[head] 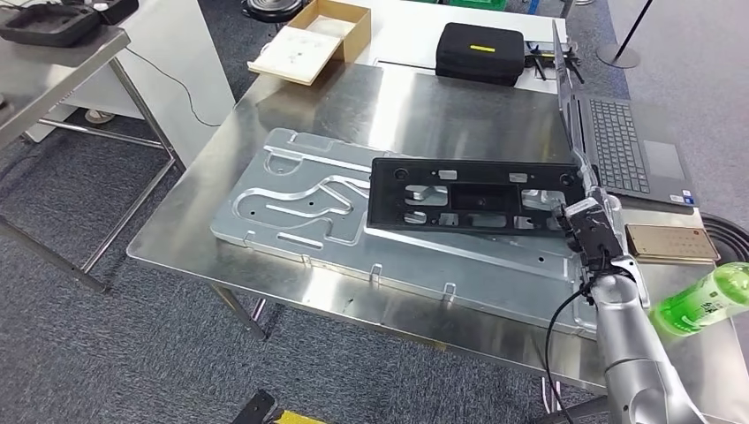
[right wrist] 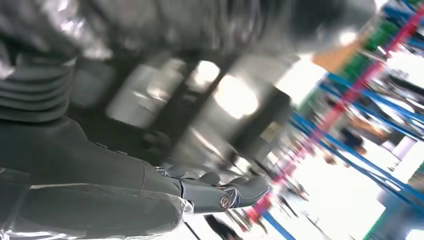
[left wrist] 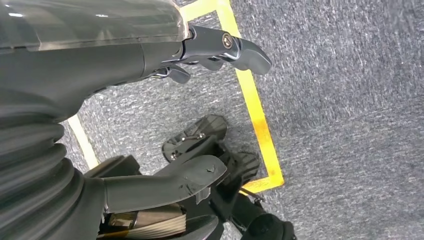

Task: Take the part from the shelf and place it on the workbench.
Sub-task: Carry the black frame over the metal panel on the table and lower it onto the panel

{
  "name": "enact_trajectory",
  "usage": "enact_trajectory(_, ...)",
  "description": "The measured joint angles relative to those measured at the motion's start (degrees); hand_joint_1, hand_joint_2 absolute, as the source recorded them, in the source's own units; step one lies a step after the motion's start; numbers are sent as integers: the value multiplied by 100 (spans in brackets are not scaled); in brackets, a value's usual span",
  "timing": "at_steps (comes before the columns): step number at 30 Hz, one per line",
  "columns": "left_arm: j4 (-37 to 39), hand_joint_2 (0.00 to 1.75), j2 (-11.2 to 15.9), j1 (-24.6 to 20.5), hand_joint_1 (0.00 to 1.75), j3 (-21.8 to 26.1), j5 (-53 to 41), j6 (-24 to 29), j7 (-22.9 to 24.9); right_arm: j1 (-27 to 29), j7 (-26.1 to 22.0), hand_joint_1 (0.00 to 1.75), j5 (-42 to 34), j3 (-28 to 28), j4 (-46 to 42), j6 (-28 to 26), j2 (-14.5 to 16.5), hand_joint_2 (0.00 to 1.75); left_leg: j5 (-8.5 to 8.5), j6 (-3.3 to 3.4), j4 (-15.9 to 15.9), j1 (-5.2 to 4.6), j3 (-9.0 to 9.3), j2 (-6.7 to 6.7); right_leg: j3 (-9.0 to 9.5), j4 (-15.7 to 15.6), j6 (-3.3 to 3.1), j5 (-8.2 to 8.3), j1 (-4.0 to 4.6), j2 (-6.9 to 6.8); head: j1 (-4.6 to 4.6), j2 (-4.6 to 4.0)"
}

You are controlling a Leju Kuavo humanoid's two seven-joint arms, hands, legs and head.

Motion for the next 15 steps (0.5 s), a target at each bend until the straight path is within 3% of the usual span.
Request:
enact_trajectory(2, 0, 175, 1, -4, 0, 0, -17, 5, 20, 136, 72, 0, 92, 135, -429, -211, 111, 0, 27, 36, -51, -6, 23, -6, 2, -23, 61, 16, -5, 2, 0, 0)
enact_trajectory(4, 0, 175, -6, -15, 0, 0, -23, 13, 27, 225, 211, 0, 159, 322, -815, -252, 172, 0, 87, 97, -137, 13, 58, -6, -39, 81, 112, -77, -11, 10, 3, 0)
enact_trajectory(7, 0, 175, -12, -21, 0, 0, -19, 15, 27, 276, 324, 0, 79, 537, -1116, -129, 178, 0, 121, 162, -181, 17, 73, -3, -436, 962, 159, -560, -14, 40, 6, 0)
enact_trajectory(9, 0, 175, -11, -4, 0, 0, -13, 15, 27, 347, 283, 0, 16, 592, -1196, -150, 176, 0, 116, 168, -171, 13, 69, -10, -700, 1509, 180, -731, -20, 46, 5, 0)
enact_trajectory(10, 0, 175, -11, 3, 0, 0, -9, 15, 27, 387, 239, 0, 54, 608, -1248, -244, 176, 0, 111, 165, -160, 14, 67, -17, -704, 1510, 186, -662, -27, 45, 5, 0)
enact_trajectory(11, 0, 175, -11, 7, 0, 0, -4, 15, 27, 420, 196, 0, 140, 621, -1318, -378, 176, 0, 99, 157, -143, 15, 67, -23, -600, 1298, 188, -503, -35, 45, 6, 0)
enact_trajectory(13, 0, 175, -13, 5, 0, 0, 4, 15, 29, 471, 135, 0, 456, 677, -1569, -774, 179, 0, 52, 118, -81, 8, 58, -31, -212, 545, 177, -152, -47, 45, 7, 0)
enact_trajectory(15, 0, 175, -13, 0, 0, 0, 7, 16, 37, 527, 143, 0, 696, 756, -1855, -1048, 186, 0, 6, 63, -17, -5, 32, -32, 9, 96, 127, -49, -29, 53, 3, 0)
